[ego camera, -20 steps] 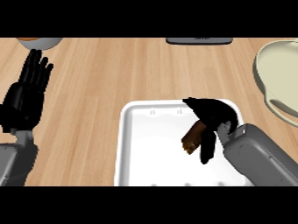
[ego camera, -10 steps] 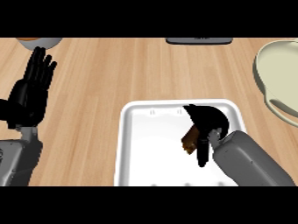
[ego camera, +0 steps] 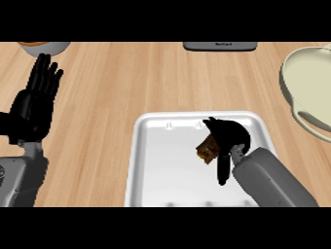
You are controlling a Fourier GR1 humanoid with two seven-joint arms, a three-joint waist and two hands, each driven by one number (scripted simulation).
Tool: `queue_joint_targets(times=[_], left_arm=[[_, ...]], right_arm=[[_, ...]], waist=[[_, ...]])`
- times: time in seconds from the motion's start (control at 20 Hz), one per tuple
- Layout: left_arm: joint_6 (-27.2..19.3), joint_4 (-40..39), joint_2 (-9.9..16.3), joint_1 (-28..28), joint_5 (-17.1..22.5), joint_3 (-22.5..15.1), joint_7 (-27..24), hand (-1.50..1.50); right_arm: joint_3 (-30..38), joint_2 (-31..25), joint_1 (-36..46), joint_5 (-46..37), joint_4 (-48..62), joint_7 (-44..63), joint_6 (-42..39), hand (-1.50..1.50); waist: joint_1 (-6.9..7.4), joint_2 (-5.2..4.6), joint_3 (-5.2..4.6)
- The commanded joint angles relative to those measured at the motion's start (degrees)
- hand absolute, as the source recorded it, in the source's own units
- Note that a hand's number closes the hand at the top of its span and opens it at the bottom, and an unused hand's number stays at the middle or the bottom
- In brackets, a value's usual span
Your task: Pick the sweet potato from the tray and place it in the pot
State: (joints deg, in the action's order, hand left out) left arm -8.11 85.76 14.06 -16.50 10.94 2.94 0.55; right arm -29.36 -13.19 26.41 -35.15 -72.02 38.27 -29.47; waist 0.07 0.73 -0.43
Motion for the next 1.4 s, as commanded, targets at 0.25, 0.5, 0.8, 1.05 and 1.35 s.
queue_joint_targets(times=[0.25,0.5,0.8,1.05,1.35], left_arm=[[0.29,1.8,0.18,-1.37,0.24,0.23,3.63,0.0],[0.85,0.33,-0.6,0.93,-0.4,0.35,0.04,0.0],[-0.16,1.31,-1.4,0.88,-1.5,-0.16,1.07,0.0],[0.52,2.59,0.26,-1.62,-0.42,1.7,4.26,0.0],[0.94,2.35,-0.98,-1.57,-1.04,-0.29,3.37,0.0]], right_arm=[[-5.61,2.57,-2.32,-5.52,4.42,-10.91,3.94,1.5],[-4.46,1.22,-0.21,-6.54,6.66,-14.44,3.69,1.5],[-6.87,2.74,-2.17,-13.03,1.72,-9.16,7.09,1.5],[-2.68,6.97,4.21,-16.22,-2.42,-1.29,7.21,1.5],[4.78,12.99,17.35,-20.51,6.87,0.88,29.64,1.5]], waist=[[0.58,-0.83,0.47],[0.67,-1.02,0.43],[0.01,-0.74,0.42],[0.14,-0.72,0.43],[2.94,-1.59,0.5]])
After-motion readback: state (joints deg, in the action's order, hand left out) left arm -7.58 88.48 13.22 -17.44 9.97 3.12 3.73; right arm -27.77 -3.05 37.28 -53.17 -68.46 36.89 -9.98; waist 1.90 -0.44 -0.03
